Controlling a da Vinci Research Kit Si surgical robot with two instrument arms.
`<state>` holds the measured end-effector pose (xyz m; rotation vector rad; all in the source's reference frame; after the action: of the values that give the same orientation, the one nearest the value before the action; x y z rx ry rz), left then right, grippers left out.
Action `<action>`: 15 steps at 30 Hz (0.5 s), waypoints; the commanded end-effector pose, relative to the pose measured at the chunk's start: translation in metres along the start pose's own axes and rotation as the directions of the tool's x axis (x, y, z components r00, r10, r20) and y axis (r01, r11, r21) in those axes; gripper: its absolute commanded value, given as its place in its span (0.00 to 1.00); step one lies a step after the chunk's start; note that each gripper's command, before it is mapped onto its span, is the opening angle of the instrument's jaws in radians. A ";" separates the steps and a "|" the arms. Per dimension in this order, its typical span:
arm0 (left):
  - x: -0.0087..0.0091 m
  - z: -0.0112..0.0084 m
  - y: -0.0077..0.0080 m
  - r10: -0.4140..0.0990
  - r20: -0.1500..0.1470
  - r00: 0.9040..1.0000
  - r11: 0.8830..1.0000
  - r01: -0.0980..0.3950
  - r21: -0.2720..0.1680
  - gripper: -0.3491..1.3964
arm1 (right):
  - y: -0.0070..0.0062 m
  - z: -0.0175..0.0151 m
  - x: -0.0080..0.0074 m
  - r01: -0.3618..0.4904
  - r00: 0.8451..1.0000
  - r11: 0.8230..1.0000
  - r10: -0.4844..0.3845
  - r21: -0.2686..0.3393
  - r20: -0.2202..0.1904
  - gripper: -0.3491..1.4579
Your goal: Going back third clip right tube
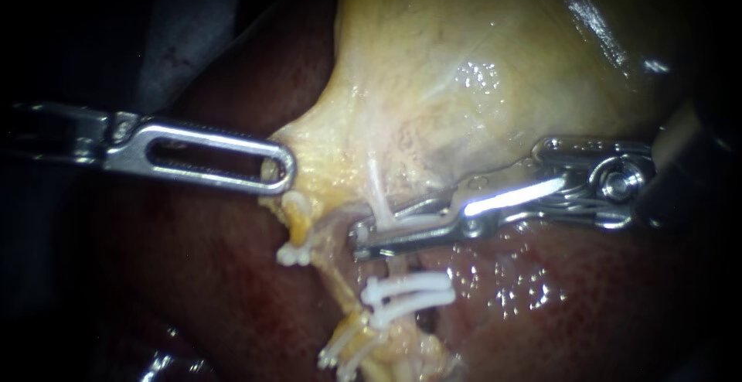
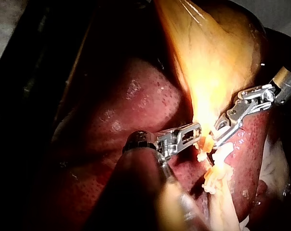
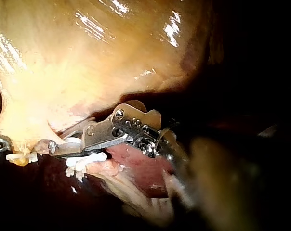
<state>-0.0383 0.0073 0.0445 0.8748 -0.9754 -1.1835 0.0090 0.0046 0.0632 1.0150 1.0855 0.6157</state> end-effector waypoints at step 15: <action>0.0002 0.0002 -0.0001 0.000 0.002 1.000 1.000 0.000 -0.002 0.00 | 0.0000 0.0004 0.0000 0.006 1.000 1.000 -0.006 -0.005 -0.006 0.20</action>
<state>-0.0385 0.0071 0.0445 0.8724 -0.9755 -1.1850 0.0095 0.0044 0.0632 1.0008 1.0940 0.6137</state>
